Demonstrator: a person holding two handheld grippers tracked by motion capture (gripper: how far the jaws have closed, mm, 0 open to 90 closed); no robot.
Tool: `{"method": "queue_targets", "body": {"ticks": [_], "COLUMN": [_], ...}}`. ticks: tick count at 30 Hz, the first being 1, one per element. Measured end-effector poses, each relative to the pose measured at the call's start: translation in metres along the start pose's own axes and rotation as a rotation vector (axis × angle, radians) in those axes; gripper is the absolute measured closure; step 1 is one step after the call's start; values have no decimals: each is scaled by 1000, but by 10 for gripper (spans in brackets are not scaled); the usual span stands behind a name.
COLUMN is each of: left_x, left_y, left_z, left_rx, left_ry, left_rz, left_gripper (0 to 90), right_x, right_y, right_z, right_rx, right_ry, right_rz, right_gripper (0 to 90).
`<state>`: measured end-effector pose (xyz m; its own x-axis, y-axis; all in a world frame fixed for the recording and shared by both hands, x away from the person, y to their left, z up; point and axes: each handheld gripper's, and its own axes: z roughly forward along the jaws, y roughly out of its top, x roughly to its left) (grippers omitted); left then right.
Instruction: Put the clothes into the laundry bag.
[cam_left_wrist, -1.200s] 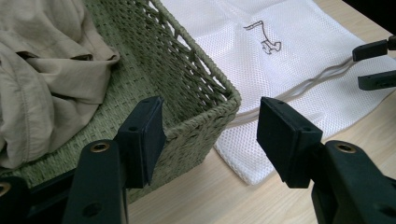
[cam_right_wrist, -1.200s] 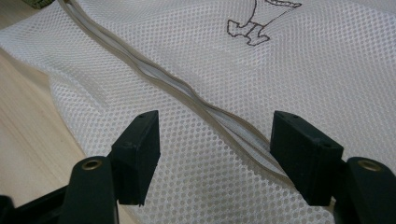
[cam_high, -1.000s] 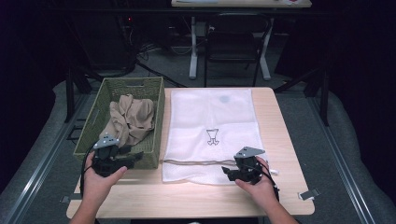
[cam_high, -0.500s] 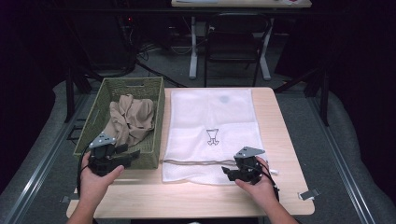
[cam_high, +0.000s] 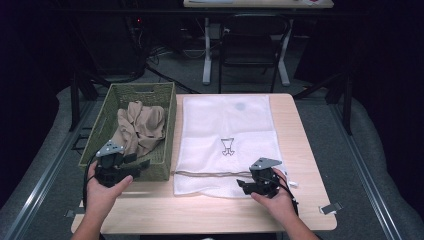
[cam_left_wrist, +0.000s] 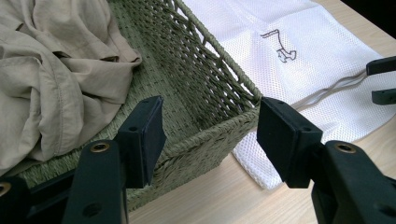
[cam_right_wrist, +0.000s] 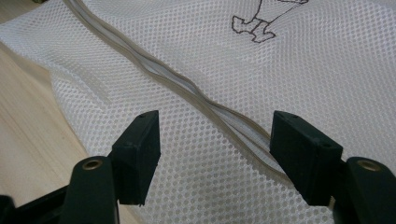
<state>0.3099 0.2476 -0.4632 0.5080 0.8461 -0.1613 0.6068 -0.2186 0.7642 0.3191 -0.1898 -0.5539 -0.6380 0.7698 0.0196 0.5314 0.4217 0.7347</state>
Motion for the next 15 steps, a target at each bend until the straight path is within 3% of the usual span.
{"method": "queue_targets", "body": {"ticks": [15], "left_x": [-3], "left_y": [17], "left_z": [10], "left_rx": [14], "left_ry": [4], "left_rz": [8], "left_gripper": [418], "right_x": [-2], "right_y": [0], "right_z": [0], "right_rx": [-2], "right_ry": [-2], "right_rz": [2], "right_gripper": [333]}}
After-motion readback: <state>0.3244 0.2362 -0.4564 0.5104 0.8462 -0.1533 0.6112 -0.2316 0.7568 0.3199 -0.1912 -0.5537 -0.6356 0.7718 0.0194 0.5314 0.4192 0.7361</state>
